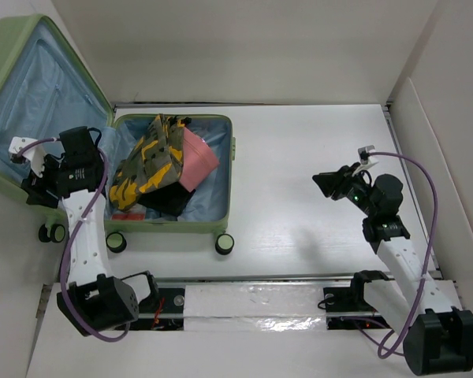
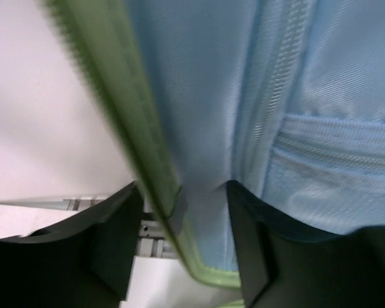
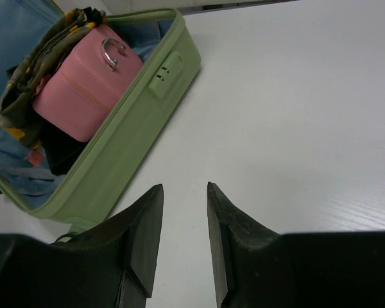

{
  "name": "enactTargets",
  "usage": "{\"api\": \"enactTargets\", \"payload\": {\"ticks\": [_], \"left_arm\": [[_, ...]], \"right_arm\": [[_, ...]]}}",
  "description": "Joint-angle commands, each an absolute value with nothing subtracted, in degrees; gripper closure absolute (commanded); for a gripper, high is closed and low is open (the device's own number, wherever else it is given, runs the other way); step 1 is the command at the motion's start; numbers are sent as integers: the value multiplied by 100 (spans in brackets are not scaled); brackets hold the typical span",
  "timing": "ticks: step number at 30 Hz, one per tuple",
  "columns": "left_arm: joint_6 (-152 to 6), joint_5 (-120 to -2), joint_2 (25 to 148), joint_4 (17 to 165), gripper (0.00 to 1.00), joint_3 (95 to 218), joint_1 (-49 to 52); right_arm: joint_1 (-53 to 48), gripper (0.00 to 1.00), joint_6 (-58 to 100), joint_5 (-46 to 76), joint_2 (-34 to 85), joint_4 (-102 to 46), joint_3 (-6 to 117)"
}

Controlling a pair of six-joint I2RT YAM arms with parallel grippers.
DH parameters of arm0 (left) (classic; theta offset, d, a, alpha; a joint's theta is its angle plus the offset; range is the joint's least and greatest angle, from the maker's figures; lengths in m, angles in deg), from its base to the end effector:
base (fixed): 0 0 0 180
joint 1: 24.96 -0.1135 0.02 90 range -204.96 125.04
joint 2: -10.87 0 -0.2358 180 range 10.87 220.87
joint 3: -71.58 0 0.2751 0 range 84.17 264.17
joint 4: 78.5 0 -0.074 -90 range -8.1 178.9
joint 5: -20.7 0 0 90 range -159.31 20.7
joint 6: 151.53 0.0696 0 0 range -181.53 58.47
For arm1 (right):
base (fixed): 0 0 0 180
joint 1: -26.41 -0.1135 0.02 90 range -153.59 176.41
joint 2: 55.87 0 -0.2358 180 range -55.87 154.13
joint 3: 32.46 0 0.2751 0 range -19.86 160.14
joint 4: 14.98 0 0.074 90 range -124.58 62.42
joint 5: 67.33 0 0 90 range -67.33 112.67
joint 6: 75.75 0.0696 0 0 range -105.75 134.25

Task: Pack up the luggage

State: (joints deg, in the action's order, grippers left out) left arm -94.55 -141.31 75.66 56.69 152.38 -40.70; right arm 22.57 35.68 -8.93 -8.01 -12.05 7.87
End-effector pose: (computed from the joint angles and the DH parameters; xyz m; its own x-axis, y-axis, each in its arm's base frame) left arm 0.2397 0.1363 0.3567 0.0940 -0.1484 -0.9845 -0.9956 -0.0115 -0.0933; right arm 0.2643 0.0543 0.2416 -0.2857 0.2927 -0.9125 -0.5090 0.7605 0.4033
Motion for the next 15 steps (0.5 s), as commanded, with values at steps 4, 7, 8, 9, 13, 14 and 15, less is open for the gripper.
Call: {"api": "enactTargets", "payload": {"ticks": [4,7,8,9,13,14,15], "left_arm": [[-9274,-13619,7889,6217,56,15510,-4833],[-8957,-13408,7854,6508,62,15378,-4833],[-8940,-13408,7863,6508,67,15413,-4833],[-8913,-13304,7802,6517,78,15405,-4833],[-8309,-13583,7547,7101,100,15090,-4176],[-7846,-13610,7442,7306,100,14862,-3713],[-7615,-13723,7215,7473,100,14755,-3439]], "right_arm": [[2219,61,3350,-555,-911,-1299,1037],[2219,61,3350,-590,-893,-1255,1029],[2219,61,3367,-616,-841,-1220,1029],[2167,61,3367,-668,-797,-1220,1037],[2105,61,3394,-704,-665,-1158,1055],[2105,61,3385,-669,-656,-1158,1055],[2105,61,3385,-643,-630,-1158,1055]]}}
